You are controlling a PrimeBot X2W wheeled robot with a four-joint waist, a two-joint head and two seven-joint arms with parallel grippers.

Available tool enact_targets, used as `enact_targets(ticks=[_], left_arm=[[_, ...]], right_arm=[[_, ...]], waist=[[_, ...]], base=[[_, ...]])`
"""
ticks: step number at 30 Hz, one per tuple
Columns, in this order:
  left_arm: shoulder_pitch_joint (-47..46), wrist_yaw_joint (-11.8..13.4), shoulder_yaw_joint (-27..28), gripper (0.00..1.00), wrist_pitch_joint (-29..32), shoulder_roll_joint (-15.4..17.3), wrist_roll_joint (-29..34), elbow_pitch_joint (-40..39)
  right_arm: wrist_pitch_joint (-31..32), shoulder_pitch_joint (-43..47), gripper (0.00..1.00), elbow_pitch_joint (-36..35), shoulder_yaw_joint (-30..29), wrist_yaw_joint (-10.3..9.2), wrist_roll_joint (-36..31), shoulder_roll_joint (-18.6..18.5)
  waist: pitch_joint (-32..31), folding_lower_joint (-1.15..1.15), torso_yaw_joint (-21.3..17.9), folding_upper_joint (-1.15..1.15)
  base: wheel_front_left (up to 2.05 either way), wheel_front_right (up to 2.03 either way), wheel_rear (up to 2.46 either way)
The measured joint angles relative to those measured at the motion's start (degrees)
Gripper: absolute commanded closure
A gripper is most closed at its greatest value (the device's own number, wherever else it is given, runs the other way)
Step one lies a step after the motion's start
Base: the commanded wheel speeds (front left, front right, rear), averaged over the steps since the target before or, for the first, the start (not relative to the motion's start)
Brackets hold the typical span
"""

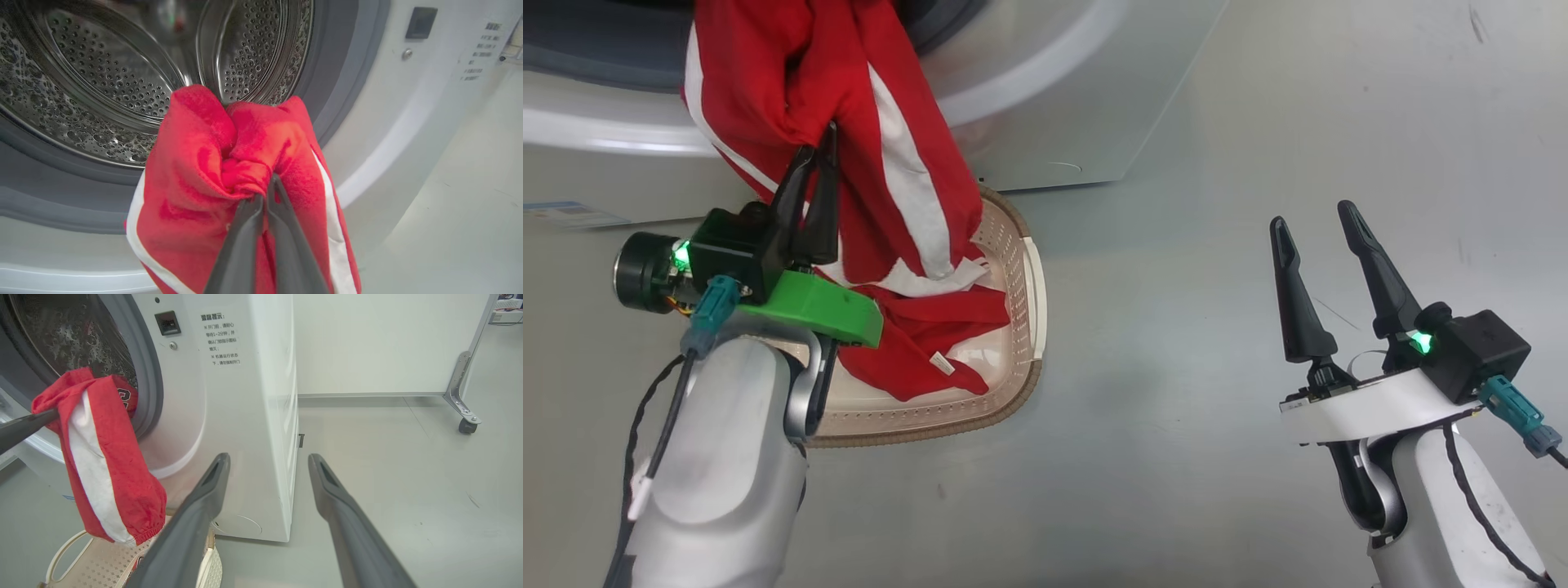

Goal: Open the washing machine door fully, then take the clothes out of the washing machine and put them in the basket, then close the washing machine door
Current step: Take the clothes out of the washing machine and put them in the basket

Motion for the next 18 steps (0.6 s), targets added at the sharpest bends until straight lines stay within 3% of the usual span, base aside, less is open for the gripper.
enact_targets(ticks=[7, 18], left_arm=[[5.47, 1.92, -0.75, 1.00, 0.00, 0.02, 1.32, -5.28], [11.41, 2.82, -1.30, 1.00, 2.69, 0.08, 0.21, -4.34]], right_arm=[[0.00, 0.68, 0.00, -0.03, 0.13, 0.00, -0.01, -0.19], [0.00, 0.90, 0.00, -0.22, 1.19, 0.01, -0.23, -0.14]], waist=[[-0.78, 0.00, 0.84, 0.00], [-0.09, 0.00, 0.07, 0.00]], base=[[0.00, 0.00, 0.00], [0.00, 0.00, 0.00]])
